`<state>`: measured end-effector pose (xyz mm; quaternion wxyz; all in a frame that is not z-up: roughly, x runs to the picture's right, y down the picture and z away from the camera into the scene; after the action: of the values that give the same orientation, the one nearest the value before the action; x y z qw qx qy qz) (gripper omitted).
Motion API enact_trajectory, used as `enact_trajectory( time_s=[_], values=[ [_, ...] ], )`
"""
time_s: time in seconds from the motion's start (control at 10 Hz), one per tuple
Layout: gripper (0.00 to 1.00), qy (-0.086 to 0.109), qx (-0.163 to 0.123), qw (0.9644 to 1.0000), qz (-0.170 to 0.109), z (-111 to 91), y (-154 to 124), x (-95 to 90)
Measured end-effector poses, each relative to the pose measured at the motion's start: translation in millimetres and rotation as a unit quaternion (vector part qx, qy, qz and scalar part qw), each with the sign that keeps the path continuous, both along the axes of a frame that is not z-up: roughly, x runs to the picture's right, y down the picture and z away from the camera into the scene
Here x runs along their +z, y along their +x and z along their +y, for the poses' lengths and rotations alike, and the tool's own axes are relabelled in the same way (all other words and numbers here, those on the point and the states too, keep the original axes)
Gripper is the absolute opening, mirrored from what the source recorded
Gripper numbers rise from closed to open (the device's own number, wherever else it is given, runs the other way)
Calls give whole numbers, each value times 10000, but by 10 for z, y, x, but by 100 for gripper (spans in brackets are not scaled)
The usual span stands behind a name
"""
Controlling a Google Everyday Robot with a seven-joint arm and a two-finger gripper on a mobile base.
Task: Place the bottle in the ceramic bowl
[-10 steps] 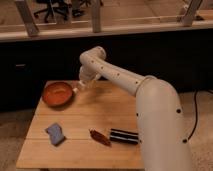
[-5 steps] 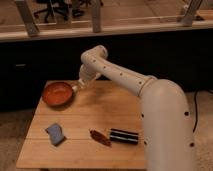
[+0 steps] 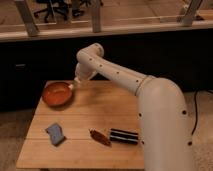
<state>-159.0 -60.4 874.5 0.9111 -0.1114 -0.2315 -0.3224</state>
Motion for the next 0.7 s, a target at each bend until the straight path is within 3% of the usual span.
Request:
enact_trajectory(
  time_s=[0.7],
  values=[
    [0, 118, -367, 9990, -223, -165, -555, -78]
  ],
)
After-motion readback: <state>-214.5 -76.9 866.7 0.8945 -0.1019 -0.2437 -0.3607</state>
